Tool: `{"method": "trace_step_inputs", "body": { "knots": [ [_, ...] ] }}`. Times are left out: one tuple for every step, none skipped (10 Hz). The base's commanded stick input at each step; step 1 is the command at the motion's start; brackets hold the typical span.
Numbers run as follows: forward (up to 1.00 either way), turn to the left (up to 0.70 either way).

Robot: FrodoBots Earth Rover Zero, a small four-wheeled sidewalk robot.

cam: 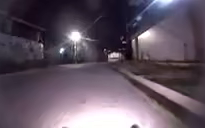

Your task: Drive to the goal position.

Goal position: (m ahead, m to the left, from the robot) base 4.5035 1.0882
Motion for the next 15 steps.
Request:
{"method": "trace_step_inputs", "body": {
  "knots": [
    [0.7,0.0],
    [0.7,0.0],
    [0.7,0.0],
    [0.7,0.0],
    [0.7,0.0],
    [0.7,0.0],
    [0.7,0.0],
    [0.7,0.0],
    [0.7,0.0],
    [0.7,0.0],
    [0.7,0.0],
    [0.7,0.0],
    [0.7,0.0],
    [0.7,0.0],
    [0.7,0.0]
  ]
}}
